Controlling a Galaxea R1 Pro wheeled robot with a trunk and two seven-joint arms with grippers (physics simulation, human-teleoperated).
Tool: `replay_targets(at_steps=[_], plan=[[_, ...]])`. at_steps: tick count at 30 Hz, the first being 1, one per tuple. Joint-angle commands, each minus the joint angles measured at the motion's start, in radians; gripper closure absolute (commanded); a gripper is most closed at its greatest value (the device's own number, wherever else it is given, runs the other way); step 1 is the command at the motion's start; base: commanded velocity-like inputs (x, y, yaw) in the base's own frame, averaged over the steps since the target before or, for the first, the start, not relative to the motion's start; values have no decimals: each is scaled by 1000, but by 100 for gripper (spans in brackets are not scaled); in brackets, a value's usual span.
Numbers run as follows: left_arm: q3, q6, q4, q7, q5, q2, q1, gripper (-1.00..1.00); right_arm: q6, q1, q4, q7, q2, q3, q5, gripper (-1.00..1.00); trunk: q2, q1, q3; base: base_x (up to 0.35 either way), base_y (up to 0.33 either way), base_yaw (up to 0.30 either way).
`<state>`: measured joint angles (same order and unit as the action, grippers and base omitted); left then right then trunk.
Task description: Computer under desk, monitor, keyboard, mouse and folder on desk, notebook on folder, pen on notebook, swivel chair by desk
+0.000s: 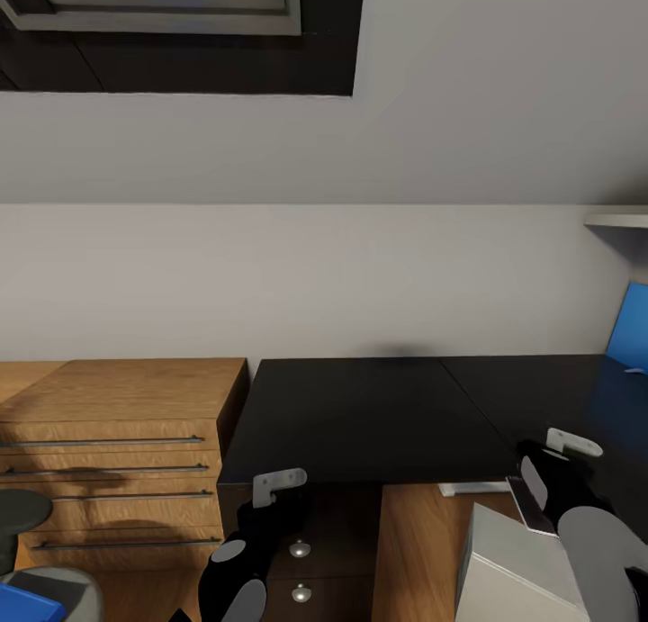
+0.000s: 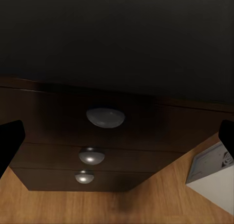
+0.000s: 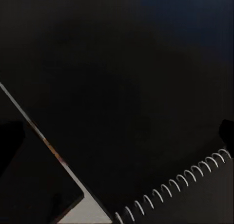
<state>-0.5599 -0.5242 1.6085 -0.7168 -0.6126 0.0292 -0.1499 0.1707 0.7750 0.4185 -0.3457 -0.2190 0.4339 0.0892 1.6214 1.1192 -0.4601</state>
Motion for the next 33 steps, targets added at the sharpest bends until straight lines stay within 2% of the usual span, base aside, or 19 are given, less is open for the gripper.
replay_targets(at_steps=[1,4,5,8,9,10,11,12,13,15,16,21,22,27,33], plan=[[-1,-2,1,-9,-8,0,-1,-100,11,0,21,0,9,4,10,-100,-7,-4,2,0,0,0],[-1,-2,1,-9,-7,0,-2,-100,51,-3,113,-1,41,5,11,-100,-28,-15,11,0,0,0],[-1,-2,1,-9,-7,0,-1,-100,96,-7,175,-1,61,5,11,-100,-35,-19,15,0,0,0],[-2,-2,1,-9,-7,0,-1,-100,188,-25,284,-1,97,5,12,-100,-56,-31,24,0,0,0],[-2,-2,1,-9,-7,0,-1,-100,255,-48,366,-1,123,5,13,-100,-63,-35,27,0,0,0],[-2,-2,1,-9,-7,0,-1,-100,287,-62,409,-1,135,5,12,-100,-70,-38,30,0,0,0],[-2,-2,1,-9,-7,0,-1,-100,373,-114,535,0,171,5,10,-100,-77,-42,33,0,0,0],[-2,-2,1,-9,-6,0,-1,-100,416,-149,611,0,196,5,5,-100,-84,-46,36,0,0,0],[-2,-2,1,-9,-6,0,-1,-100,448,-179,678,0,221,5,-4,-100,-91,-50,40,0,0,0],[-2,-2,1,-9,-6,0,-2,-100,474,-202,735,0,243,5,-17,-100,-105,-58,46,0,0,0],[-2,-2,1,-9,-6,0,-2,-100,495,-219,783,0,263,5,-32,-100,-112,-61,49,0,0,0],[-2,-2,1,-9,-5,0,-1,-100,533,-253,886,-4,317,5,-115,-100,-147,-81,65,0,0,0],[-2,-2,2,-9,-4,0,-2,-100,539,-264,919,-5,337,5,-149,-100,-147,-81,65,0,0,0],[-2,-3,2,-8,-6,0,-1,-100,538,-276,925,-6,345,4,-155,-100,-147,-81,65,0,0,0],[-2,-3,2,-7,-7,0,-1,-100,533,-283,924,-4,341,4,-155,-100,-147,-81,70,-217,195,-233]])
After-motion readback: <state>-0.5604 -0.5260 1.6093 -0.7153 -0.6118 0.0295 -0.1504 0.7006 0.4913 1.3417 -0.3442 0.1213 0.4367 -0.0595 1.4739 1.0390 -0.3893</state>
